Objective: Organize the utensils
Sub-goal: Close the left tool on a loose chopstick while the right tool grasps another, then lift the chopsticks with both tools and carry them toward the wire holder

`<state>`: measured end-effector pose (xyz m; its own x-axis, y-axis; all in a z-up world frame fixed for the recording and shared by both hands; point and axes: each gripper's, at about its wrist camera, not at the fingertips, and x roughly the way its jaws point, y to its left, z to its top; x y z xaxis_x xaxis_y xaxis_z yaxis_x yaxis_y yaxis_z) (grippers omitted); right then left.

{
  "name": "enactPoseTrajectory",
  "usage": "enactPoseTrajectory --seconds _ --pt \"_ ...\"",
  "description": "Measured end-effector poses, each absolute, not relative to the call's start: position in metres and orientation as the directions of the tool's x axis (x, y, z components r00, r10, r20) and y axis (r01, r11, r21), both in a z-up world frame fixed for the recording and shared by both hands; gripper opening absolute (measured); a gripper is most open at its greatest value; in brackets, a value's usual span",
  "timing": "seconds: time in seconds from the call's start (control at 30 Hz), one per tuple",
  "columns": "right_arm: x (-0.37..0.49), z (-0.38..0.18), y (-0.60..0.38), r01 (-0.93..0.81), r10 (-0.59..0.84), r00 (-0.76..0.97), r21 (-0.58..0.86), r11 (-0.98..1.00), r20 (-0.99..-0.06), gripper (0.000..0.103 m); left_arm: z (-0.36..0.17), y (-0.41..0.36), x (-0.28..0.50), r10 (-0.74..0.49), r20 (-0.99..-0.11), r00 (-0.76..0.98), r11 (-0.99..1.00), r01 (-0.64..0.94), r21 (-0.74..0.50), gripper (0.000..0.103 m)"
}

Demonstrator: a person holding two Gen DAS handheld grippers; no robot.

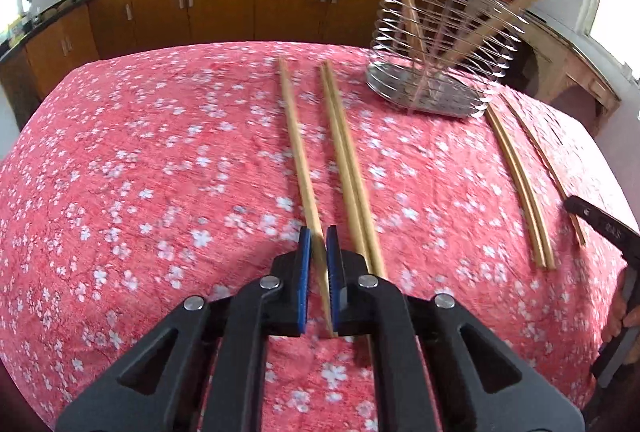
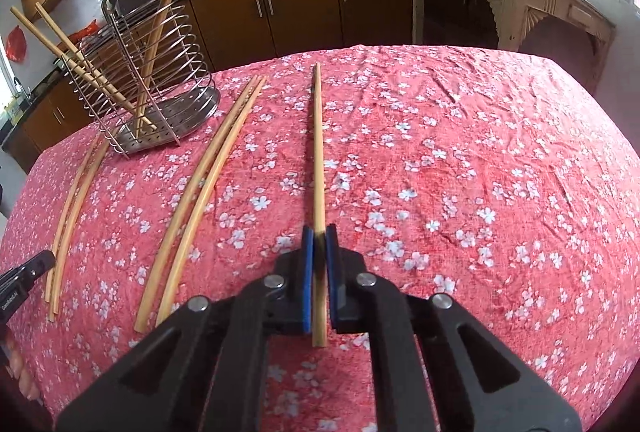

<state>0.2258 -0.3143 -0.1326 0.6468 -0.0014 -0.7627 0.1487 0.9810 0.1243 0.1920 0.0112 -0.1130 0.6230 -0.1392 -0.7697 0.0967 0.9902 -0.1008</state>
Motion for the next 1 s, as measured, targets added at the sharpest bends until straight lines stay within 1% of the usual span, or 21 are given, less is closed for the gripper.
enactPoseTrajectory --seconds 0.2,0.27,0.4,0.77,1.0 --pt "0.220 -0.134 -0.328 0.181 -0.023 0.645 0.123 0.976 -0.764 0.007 -0.112 0.049 0.209 -0.065 -0.767 0.638 0.996 -0.006 -0.089 0.007" --pt "0.218 -0.134 -0.331 0.188 -0.028 0.646 0.123 0.974 -0.763 0.007 -0.112 0.059 0.212 -0.065 -0.766 0.640 0.995 -0.017 -0.098 0.007" --pt "0.213 -0.132 -0.334 0.183 -0.032 0.648 0.115 0.976 -0.761 0.008 -0.113 0.062 0.211 -0.074 -0.765 0.639 0.996 0.009 -0.088 0.008" --pt "0.215 -0.134 -0.327 0.187 -0.040 0.645 0.107 0.977 -0.763 0.008 -0.114 0.065 0.211 -0.086 -0.764 0.640 0.994 0.009 -0.105 0.008" --pt "0.217 -0.133 -0.327 0.185 -0.043 0.643 0.101 0.977 -0.764 0.008 -0.114 0.063 0.211 -0.074 -0.766 0.639 0.996 0.011 -0.088 0.009"
